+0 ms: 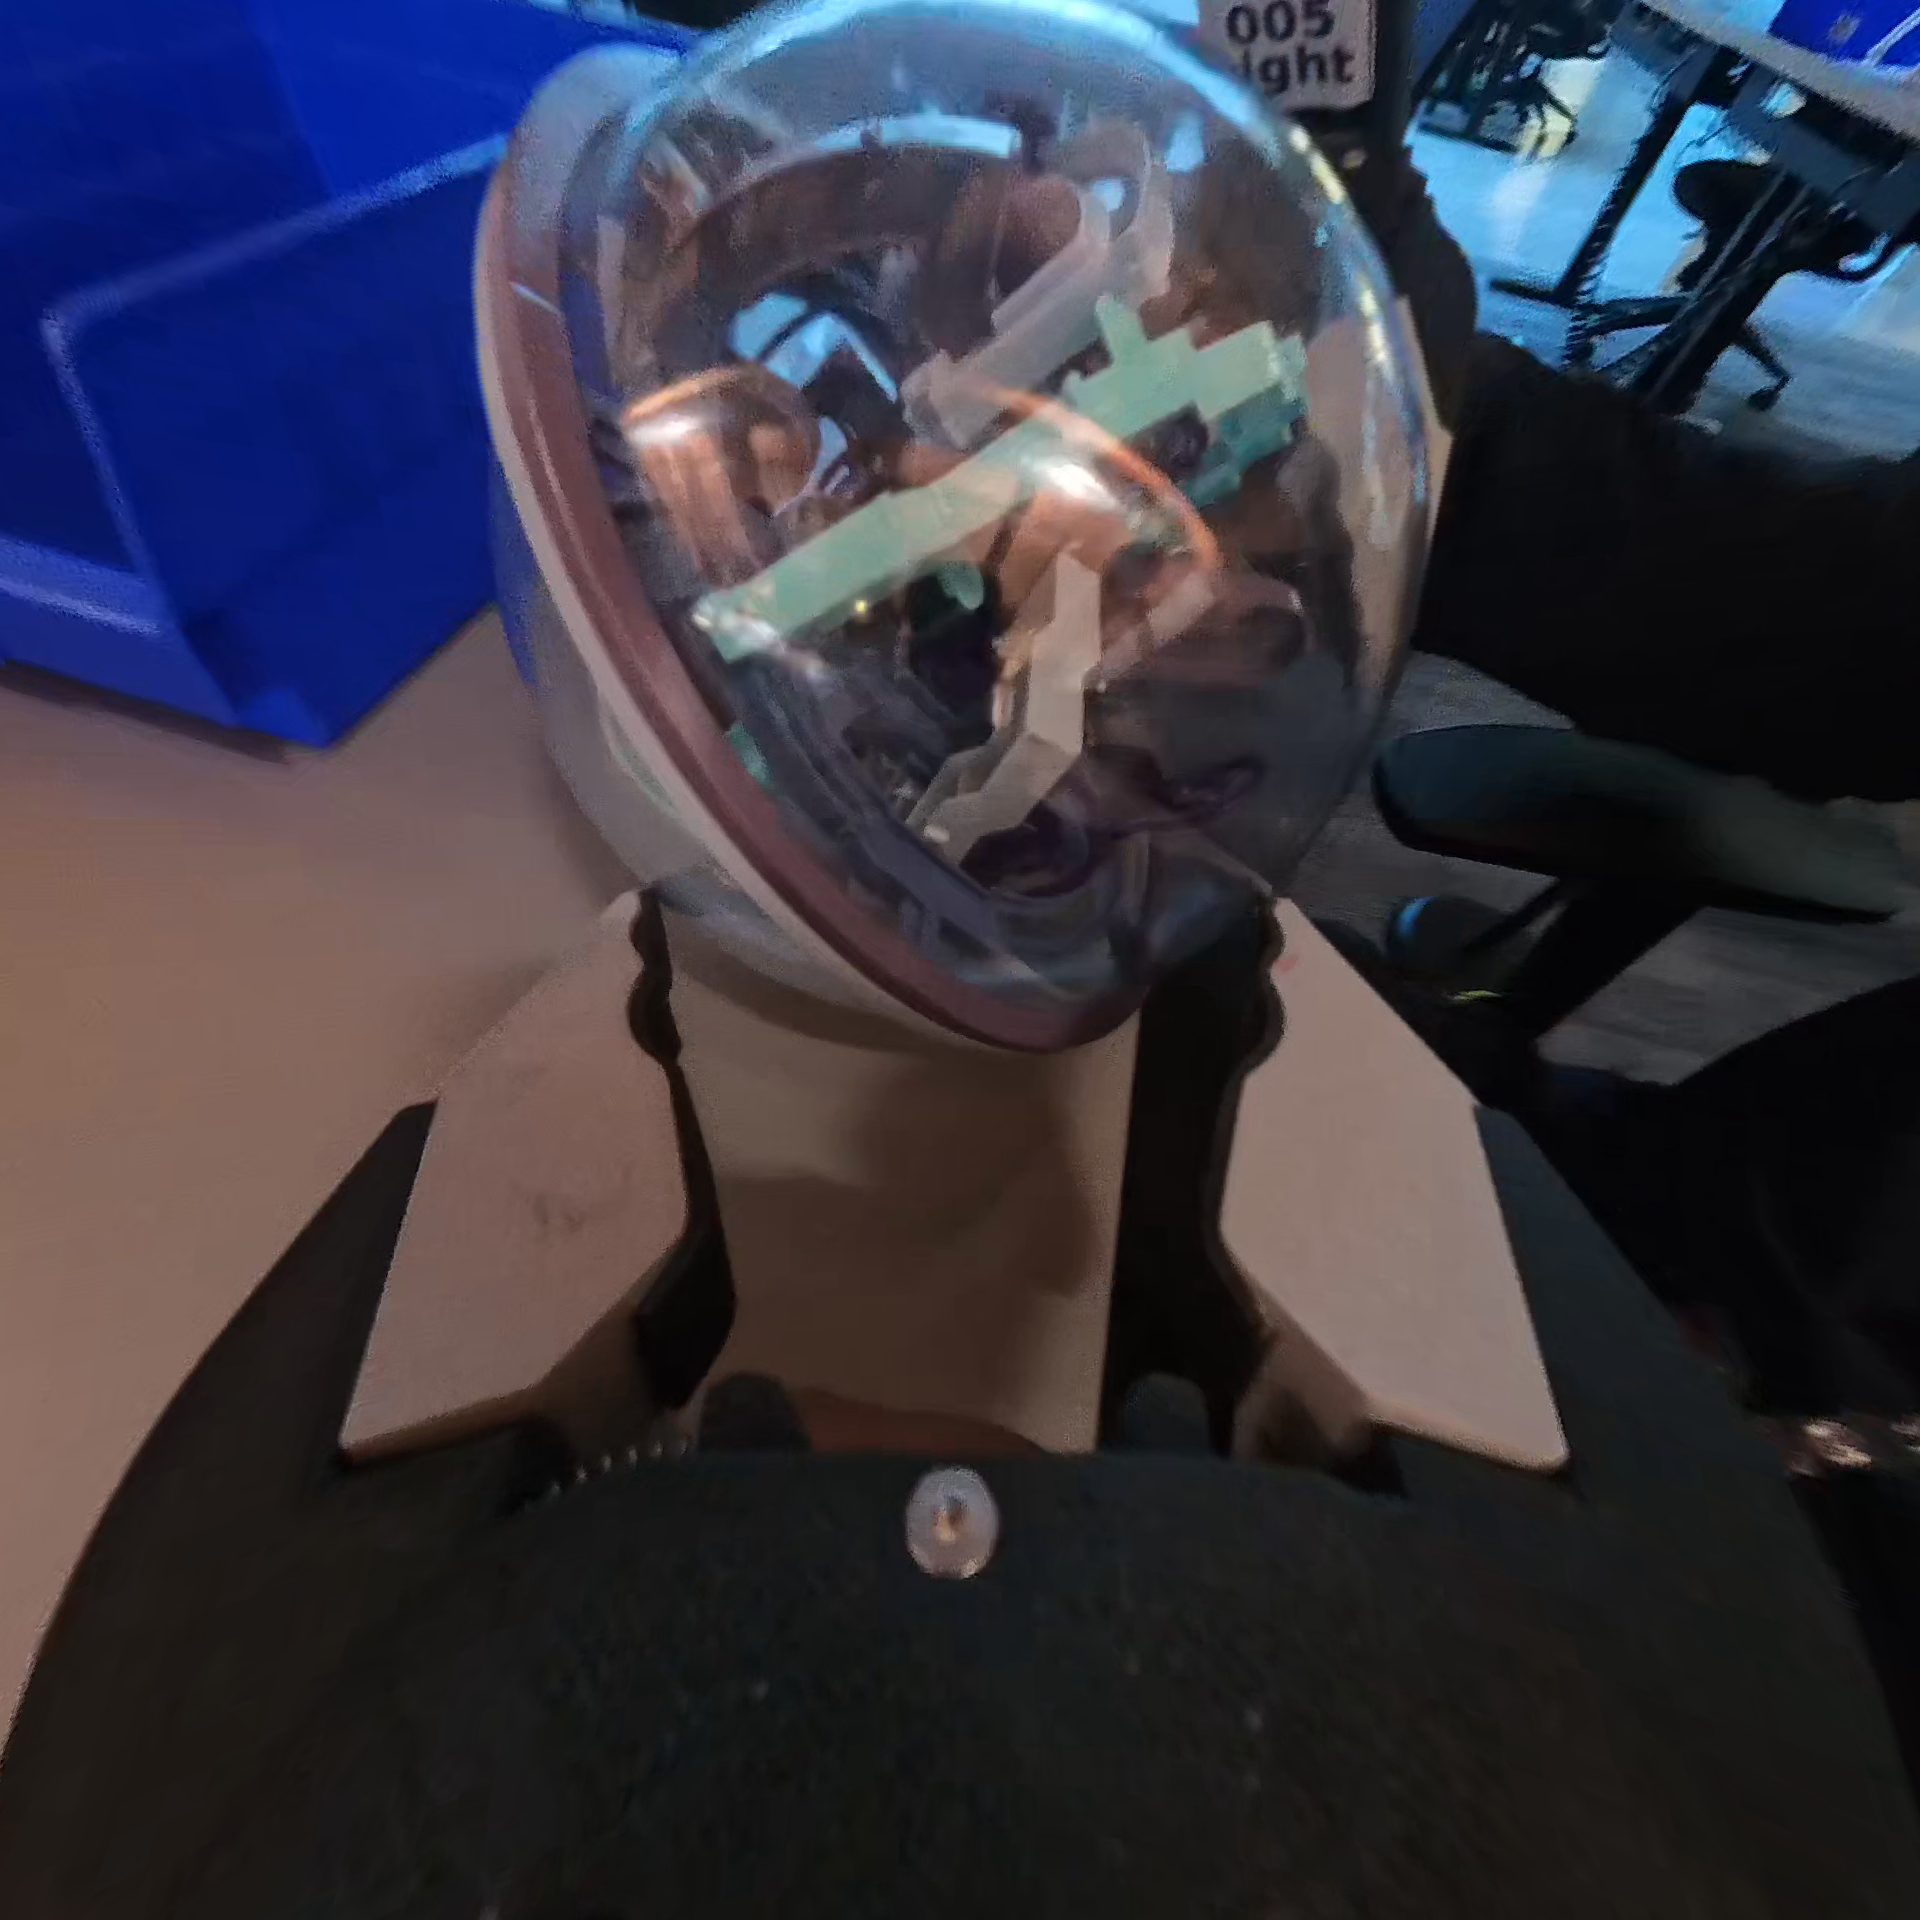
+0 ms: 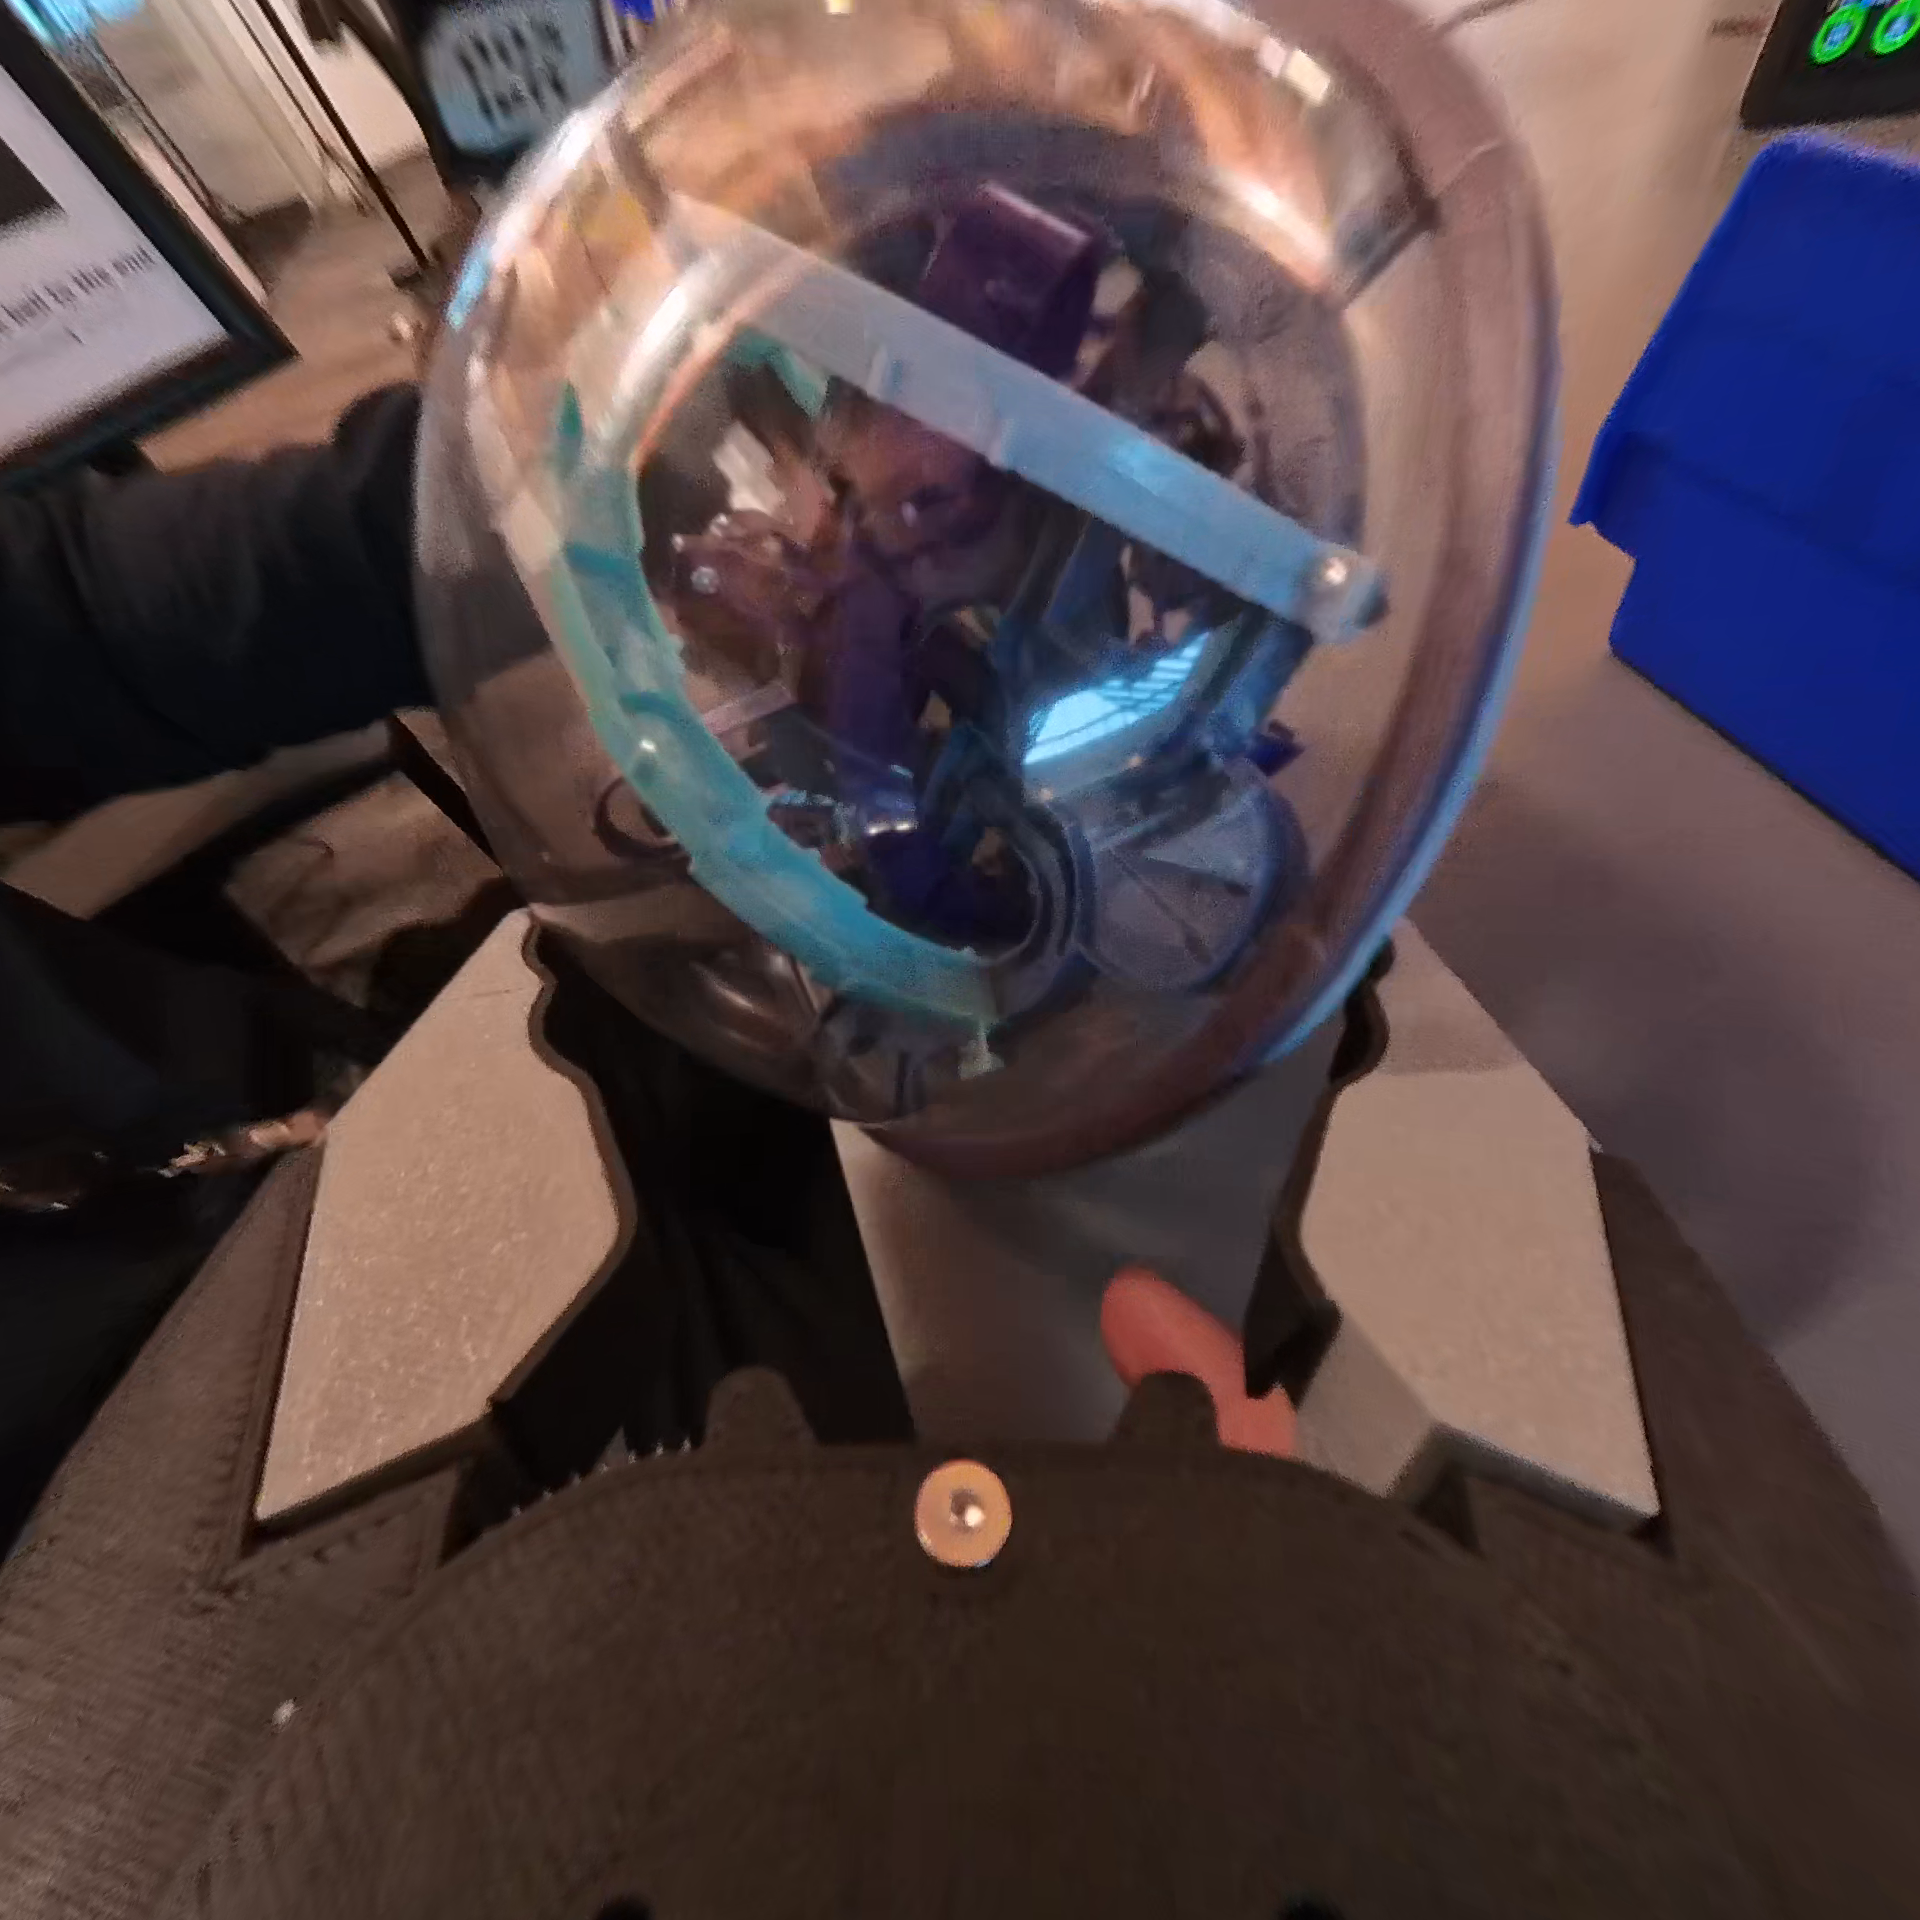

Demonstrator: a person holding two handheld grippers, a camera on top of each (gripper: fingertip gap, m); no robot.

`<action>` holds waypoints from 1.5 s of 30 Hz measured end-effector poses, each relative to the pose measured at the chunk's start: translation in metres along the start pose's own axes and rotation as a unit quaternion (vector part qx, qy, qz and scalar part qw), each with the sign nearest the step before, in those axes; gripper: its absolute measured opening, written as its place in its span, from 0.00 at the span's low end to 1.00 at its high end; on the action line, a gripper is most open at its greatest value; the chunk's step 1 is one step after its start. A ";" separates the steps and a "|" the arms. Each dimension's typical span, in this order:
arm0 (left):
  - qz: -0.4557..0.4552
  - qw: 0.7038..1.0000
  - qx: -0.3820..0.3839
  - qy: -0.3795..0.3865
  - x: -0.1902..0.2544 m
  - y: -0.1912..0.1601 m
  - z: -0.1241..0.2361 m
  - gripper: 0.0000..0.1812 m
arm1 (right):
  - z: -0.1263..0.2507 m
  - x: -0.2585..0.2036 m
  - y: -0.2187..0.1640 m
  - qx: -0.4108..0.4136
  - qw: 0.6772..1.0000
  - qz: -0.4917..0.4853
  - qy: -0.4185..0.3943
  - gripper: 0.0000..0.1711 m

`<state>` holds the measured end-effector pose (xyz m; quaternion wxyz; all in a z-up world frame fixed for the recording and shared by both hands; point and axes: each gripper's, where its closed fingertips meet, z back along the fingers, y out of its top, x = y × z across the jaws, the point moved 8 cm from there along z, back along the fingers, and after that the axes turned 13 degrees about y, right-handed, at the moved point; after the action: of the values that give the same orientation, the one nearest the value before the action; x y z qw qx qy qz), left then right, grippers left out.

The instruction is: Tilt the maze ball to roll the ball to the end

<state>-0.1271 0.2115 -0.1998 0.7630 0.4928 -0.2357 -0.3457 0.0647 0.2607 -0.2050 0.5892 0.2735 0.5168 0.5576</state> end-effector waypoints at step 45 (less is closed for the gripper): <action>-0.398 0.888 0.066 0.222 0.077 0.220 0.163 0.60 | 0.041 -0.152 0.207 0.061 0.889 0.415 -0.184 0.86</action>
<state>-0.1261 0.1177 0.0682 0.5598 0.6580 0.1337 -0.4855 0.0481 0.1757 0.0403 0.3705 0.5964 0.2718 0.6582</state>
